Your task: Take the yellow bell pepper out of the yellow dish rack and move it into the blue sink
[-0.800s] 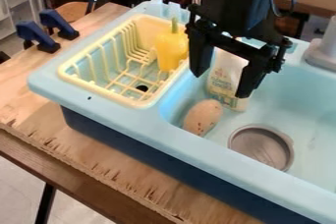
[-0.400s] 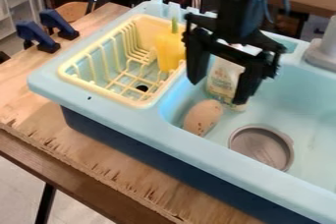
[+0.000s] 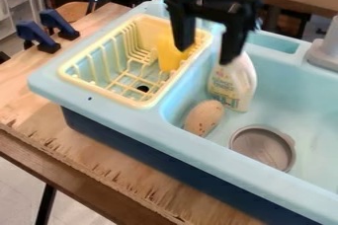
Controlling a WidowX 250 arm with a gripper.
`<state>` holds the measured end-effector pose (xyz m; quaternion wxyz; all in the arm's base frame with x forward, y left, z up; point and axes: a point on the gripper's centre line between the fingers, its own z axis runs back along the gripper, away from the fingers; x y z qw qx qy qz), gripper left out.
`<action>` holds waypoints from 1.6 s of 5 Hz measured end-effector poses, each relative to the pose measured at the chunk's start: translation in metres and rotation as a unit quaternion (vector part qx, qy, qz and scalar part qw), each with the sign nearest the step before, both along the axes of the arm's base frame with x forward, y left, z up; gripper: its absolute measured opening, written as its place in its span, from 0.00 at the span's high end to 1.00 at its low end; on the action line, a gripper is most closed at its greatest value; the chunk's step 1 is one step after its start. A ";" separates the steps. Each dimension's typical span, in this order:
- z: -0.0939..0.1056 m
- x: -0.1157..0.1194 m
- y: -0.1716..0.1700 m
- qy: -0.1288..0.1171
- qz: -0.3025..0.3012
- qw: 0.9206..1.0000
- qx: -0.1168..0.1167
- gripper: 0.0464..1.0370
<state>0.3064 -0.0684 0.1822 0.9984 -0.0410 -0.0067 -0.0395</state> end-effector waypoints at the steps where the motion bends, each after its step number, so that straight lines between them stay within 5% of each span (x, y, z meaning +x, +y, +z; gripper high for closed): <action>1: 0.025 0.012 0.022 -0.022 0.012 1.000 -0.004 0.04; 3: 0.029 0.038 0.063 -0.043 0.022 0.999 0.001 0.04; 5: 0.004 0.046 0.081 -0.013 0.041 0.999 -0.005 0.04; 8: -0.013 0.048 0.068 -0.005 0.025 1.000 -0.014 0.04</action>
